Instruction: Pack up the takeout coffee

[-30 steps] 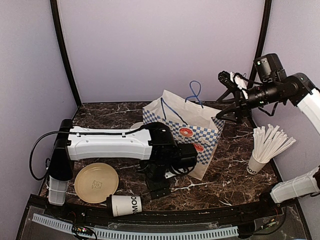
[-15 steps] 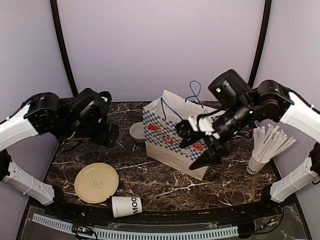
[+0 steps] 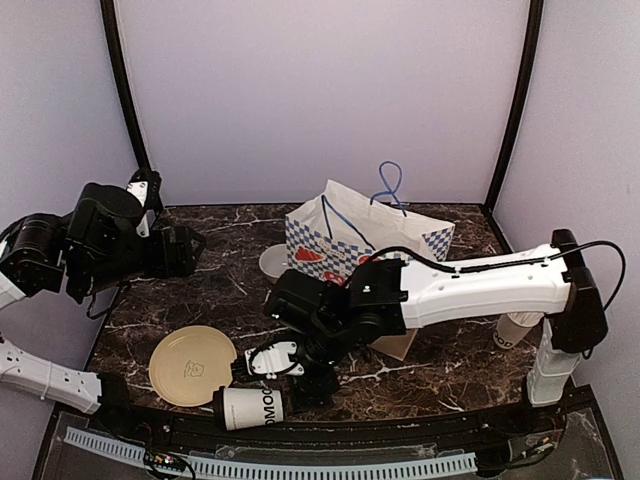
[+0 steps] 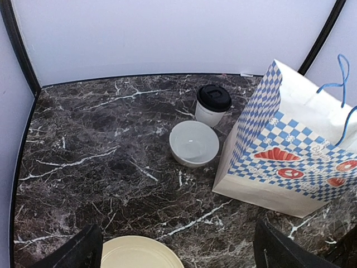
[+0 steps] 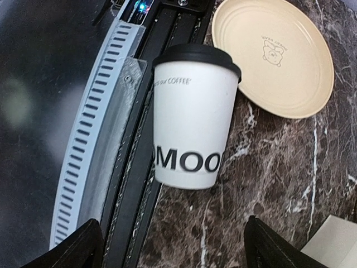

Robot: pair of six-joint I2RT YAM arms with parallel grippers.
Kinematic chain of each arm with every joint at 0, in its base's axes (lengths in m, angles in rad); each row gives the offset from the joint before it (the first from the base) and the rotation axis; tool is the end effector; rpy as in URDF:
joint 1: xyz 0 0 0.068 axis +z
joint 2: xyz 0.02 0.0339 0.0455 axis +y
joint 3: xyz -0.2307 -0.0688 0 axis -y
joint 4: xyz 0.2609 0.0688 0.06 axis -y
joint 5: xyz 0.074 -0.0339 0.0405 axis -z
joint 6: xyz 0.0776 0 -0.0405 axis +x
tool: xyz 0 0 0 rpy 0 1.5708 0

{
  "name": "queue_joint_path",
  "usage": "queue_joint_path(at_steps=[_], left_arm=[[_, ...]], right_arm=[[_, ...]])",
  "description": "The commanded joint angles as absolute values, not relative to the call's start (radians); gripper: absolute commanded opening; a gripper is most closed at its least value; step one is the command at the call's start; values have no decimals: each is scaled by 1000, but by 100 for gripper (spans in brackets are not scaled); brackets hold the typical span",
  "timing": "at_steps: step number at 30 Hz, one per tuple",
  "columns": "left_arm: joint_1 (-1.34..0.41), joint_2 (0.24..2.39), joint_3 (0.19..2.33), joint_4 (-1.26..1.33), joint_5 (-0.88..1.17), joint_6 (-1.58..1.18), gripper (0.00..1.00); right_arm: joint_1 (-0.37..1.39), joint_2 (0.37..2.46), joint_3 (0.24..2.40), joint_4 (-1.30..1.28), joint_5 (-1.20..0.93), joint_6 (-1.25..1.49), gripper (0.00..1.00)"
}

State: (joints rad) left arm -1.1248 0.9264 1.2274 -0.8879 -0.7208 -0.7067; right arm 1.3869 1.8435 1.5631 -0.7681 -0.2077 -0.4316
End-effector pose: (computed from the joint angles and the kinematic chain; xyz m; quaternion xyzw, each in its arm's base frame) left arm 0.1424 -0.1791 0.3593 0.0082 0.8414 -0.1612 0.5158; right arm 0.0618 0.4200 0.1912 -0.7746 0.5692 0.2070 0.1820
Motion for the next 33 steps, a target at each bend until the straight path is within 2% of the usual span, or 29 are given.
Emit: queue_joint_path(at_steps=[1, 8, 14, 18, 24, 28, 30, 33], left_arm=[[-1122, 964, 1249, -899, -740, -653, 96], [-1122, 933, 1240, -879, -738, -602, 97], [-1122, 906, 1206, -869, -721, -590, 97], [-1123, 896, 1185, -843, -703, -569, 97], [-1123, 886, 1152, -742, -635, -421, 97], [-1123, 865, 1119, -592, -509, -230, 96], [-1123, 848, 1101, -467, -402, -88, 95], [-1123, 834, 1094, -381, -163, 39, 92]], right_arm=[[1415, 1951, 1652, -662, -179, -382, 89], [1437, 2138, 1761, -674, -171, -366, 94], [1437, 2223, 1804, -657, -106, -337, 94], [1436, 2255, 1813, -681, -110, -336, 85], [1388, 2093, 1748, -677, -219, -359, 69], [1317, 1896, 1684, -730, -483, -472, 69], [1284, 1842, 1723, -864, -620, -583, 69], [1255, 1789, 1773, -1056, -703, -689, 69]])
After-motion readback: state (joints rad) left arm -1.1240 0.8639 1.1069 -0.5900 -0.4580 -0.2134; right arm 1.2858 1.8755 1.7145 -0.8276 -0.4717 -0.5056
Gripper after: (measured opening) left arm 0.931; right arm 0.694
